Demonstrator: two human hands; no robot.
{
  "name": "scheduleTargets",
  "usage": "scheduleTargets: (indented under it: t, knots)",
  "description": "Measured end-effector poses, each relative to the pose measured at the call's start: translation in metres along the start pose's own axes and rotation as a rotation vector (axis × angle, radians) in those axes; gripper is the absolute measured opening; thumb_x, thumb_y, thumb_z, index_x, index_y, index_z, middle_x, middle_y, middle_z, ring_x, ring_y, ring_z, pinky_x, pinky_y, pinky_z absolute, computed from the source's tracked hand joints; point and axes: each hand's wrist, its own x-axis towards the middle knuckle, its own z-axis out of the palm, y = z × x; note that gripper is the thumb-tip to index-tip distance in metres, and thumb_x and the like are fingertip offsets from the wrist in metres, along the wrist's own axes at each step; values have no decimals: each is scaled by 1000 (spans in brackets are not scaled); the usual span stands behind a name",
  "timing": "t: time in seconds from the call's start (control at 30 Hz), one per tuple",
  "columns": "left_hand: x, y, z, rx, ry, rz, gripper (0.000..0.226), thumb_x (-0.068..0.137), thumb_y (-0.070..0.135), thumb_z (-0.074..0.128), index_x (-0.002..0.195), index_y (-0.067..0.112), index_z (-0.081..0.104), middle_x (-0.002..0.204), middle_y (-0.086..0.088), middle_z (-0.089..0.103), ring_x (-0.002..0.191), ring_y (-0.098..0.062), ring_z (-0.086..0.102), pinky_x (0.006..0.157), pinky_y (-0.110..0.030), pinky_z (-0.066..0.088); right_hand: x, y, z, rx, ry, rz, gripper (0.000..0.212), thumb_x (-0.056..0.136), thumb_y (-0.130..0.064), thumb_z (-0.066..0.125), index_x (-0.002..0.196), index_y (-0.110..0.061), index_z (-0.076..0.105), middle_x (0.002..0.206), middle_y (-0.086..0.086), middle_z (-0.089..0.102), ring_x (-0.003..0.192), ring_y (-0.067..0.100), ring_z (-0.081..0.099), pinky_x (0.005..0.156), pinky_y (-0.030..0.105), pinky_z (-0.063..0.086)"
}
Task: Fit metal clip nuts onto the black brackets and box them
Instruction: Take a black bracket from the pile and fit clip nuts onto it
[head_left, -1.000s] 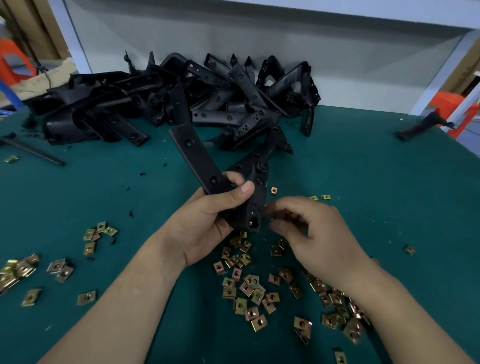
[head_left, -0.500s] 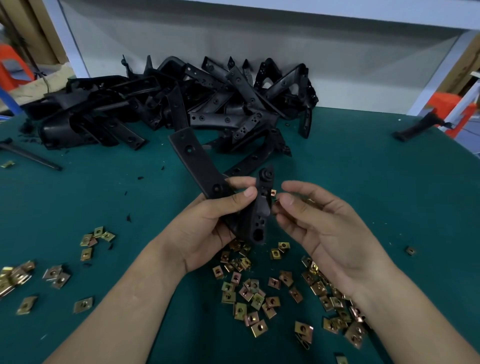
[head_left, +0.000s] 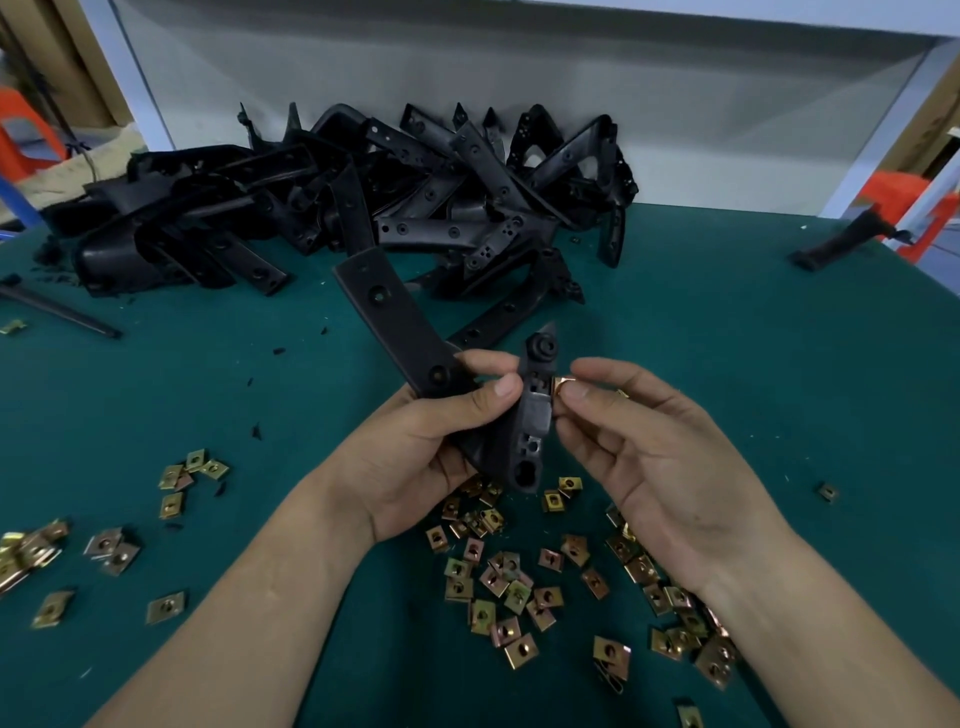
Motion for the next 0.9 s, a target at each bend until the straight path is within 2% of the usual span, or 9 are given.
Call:
scheduleTargets:
  t: [0.17, 0.3, 0.4, 0.53, 0.67, 0.77, 0.9]
  knots:
    - [0, -1, -1, 10, -3, 10, 22, 63, 26, 84, 83, 29, 79, 93, -2, 77, 81, -17, 74, 67, -27, 60, -1, 3, 1, 22, -7, -4, 19, 70, -7, 76, 88, -13, 77, 95, 12, 76, 81, 15, 73, 69, 22, 58]
    - [0, -1, -2, 13, -7, 15, 18, 64, 26, 82, 82, 29, 78, 93, -2, 77, 82, -17, 74, 65, -27, 59, -1, 3, 0, -49, -53, 6, 22, 70, -12, 77, 92, -17, 76, 98, 12, 76, 84, 17, 72, 73, 23, 59]
    - [0, -1, -4, 36, -36, -4, 28, 69, 25, 80, 96, 22, 75, 98, -7, 75, 85, -20, 73, 66, -27, 58, -1, 2, -2, -97, -106, 22, 29, 69, -15, 79, 98, -19, 75, 100, 12, 75, 86, 17, 71, 78, 25, 59]
    - [0, -1, -4, 56, -64, -26, 37, 70, 26, 81, 106, 19, 71, 101, -10, 74, 88, -23, 73, 68, -29, 59, -1, 1, -5, -131, -106, 31, 29, 67, -17, 81, 96, -20, 76, 87, 3, 71, 72, 10, 63, 64, 19, 54]
    - [0, -4, -2, 94, -83, -5, 27, 77, 19, 78, 103, 19, 73, 100, -10, 73, 91, -25, 72, 73, -32, 59, -3, 5, -4, -199, -98, 24, 25, 67, -21, 81, 92, -23, 78, 79, -3, 65, 62, 4, 54, 54, 15, 46]
    - [1, -6, -1, 131, -88, 3, 22, 83, 15, 73, 106, 15, 70, 99, -13, 72, 94, -28, 70, 78, -34, 60, -3, 7, -4, -239, -81, 32, 33, 66, -25, 80, 98, -18, 78, 83, -2, 64, 61, 4, 52, 52, 15, 43]
    - [1, -3, -1, 34, -82, 49, 16, 83, 16, 71, 99, 19, 71, 95, -6, 74, 86, -21, 73, 71, -30, 59, -3, 4, -2, -303, -138, -6, 33, 71, -32, 80, 103, -25, 78, 83, -6, 69, 67, 3, 58, 57, 15, 46]
